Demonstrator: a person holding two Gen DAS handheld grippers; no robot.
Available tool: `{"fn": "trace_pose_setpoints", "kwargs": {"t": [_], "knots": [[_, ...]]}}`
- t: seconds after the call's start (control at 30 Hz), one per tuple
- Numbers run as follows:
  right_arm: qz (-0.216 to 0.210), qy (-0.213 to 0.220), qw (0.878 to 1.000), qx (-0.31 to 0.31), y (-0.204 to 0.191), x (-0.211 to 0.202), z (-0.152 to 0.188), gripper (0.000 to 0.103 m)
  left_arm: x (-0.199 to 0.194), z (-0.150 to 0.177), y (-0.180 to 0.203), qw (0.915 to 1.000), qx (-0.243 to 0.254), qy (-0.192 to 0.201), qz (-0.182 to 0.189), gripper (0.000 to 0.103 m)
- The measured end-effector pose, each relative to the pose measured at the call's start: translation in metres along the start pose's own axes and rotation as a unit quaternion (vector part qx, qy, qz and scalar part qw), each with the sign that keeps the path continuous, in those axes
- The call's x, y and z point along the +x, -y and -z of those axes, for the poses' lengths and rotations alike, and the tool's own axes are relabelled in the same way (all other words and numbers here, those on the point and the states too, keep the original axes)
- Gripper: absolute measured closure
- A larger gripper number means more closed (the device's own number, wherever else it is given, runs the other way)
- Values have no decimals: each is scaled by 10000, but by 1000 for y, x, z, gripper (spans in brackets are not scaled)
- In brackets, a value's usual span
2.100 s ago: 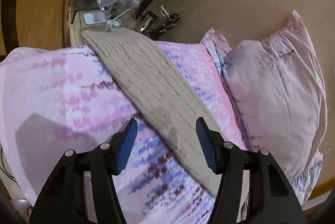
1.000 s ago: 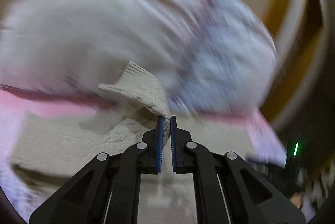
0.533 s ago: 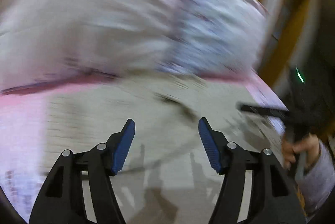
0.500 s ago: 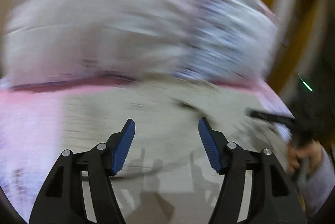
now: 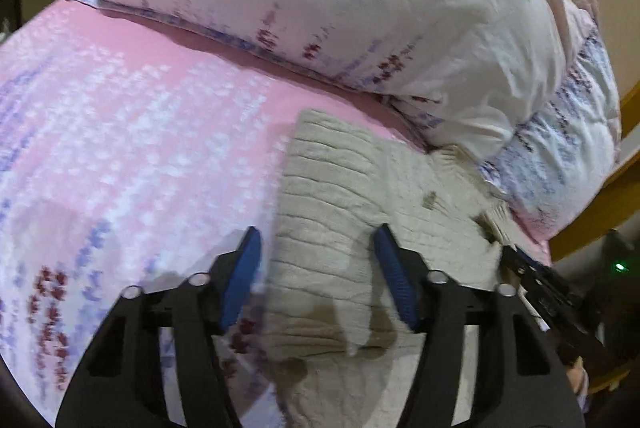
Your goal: Fold small clothes
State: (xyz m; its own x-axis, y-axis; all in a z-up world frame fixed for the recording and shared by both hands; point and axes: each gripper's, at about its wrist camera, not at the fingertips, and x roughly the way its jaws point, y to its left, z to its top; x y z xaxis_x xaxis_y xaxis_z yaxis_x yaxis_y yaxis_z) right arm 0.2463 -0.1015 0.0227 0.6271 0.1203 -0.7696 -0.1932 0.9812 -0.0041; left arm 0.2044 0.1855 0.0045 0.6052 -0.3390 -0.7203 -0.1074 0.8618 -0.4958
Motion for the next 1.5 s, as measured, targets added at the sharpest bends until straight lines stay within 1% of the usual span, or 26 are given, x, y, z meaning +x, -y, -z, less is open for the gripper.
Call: {"fn": "trace_pose_setpoints", "kwargs": {"t": [0.1, 0.17, 0.23, 0.3, 0.37, 0.43, 0.47, 0.5, 0.57, 0.63, 0.7, 0.73, 0.77, 0.87, 0.93, 0.97, 1.0, 1.07, 1.13, 1.17, 1.2, 1.27, 1.33, 1.37, 1.4, 1.5], "knots": [[-121, 418, 9980, 452, 22, -25, 2, 90, 3, 1, 5, 10000, 57, 36, 23, 61], [-266, 750, 9935, 811, 40, -45, 4, 90, 1, 0, 4, 10000, 38, 62, 54, 62], [-388, 1189, 9841, 1258, 61, -71, 12, 90, 0, 1, 2, 9999, -1, 82, 68, 62], [-327, 1423, 9747, 1690, 85, -85, 28, 90, 1, 4, -1, 9999, -42, 12, 118, 62], [-353, 1145, 9720, 2020, 104, -79, 47, 88, 0, 7, -1, 9999, -11, 20, 122, 62], [-638, 447, 9710, 2258, 120, -56, 66, 83, 2, 7, 2, 9999, 66, 26, 89, 62], [-700, 272, 9671, 2431, 128, -50, 76, 78, 3, 7, 2, 9999, 61, 16, 107, 62], [-787, 182, 9612, 2636, 137, -47, 82, 75, 3, 7, 2, 9999, 36, -9, 157, 62], [-1216, 239, 9401, 3174, 161, -48, 89, 63, 4, 8, 3, 9997, 2, -63, 241, 62], [-1286, 320, 9319, 3375, 175, -51, 89, 57, 4, 9, 4, 9996, -2, -85, 255, 62], [-1235, 282, 9314, 3413, 180, -51, 87, 58, 5, 9, 6, 9996, 2, -102, 263, 62], [-1248, 235, 9301, 3445, 184, -47, 87, 63, 5, 9, 7, 9996, 8, -106, 267, 63], [-1269, 185, 9290, 3473, 185, -44, 85, 72, 6, 9, 7, 9996, 17, -114, 272, 65], [-1321, 29, 9257, 3545, 192, -37, 88, 82, 7, 9, 9, 9996, 60, -136, 235, 73], [-1331, 0, 9261, 3531, 192, -32, 84, 85, 8, 9, 9, 9996, 79, -147, 212, 78], [-1293, -11, 9284, 3483, 191, -29, 81, 90, 7, 8, 9, 9997, 93, -148, 191, 82], [-1223, -9, 9321, 3409, 190, -30, 78, 95, 7, 8, 10, 9997, 131, -126, 153, 92], [-1219, 363, 9425, 3090, 182, -43, 68, 96, 5, 7, 11, 9996, 204, -48, 165, 95], [-1302, 1027, 9497, 2657, 169, -68, 62, 96, 2, 7, 11, 9995, 284, 86, 131, 96], [-1264, 1147, 9520, 2542, 165, -73, 60, 96, 0, 7, 10, 9994, 288, 140, 100, 96], [-1154, 1121, 9562, 2443, 162, -74, 59, 96, 0, 7, 6, 9995, 236, 173, 105, 96], [-861, 657, 9640, 2427, 163, -58, 63, 95, 0, 6, -1, 9997, 143, 161, 145, 96], [-797, 202, 9616, 2618, 168, -39, 75, 95, 3, 8, -6, 9998, 87, 128, 161, 96], [-794, 117, 9605, 2666, 169, -34, 79, 95, 4, 9, -6, 9998, 93, 119, 146, 96], [-807, 192, 9595, 2691, 168, -35, 82, 95, 5, 10, -6, 9998, 113, 126, 117, 96], [-644, 171, 9626, 2626, 163, -43, 86, 94, 5, 10, -3, 9997, 197, 140, 56, 96]]}}
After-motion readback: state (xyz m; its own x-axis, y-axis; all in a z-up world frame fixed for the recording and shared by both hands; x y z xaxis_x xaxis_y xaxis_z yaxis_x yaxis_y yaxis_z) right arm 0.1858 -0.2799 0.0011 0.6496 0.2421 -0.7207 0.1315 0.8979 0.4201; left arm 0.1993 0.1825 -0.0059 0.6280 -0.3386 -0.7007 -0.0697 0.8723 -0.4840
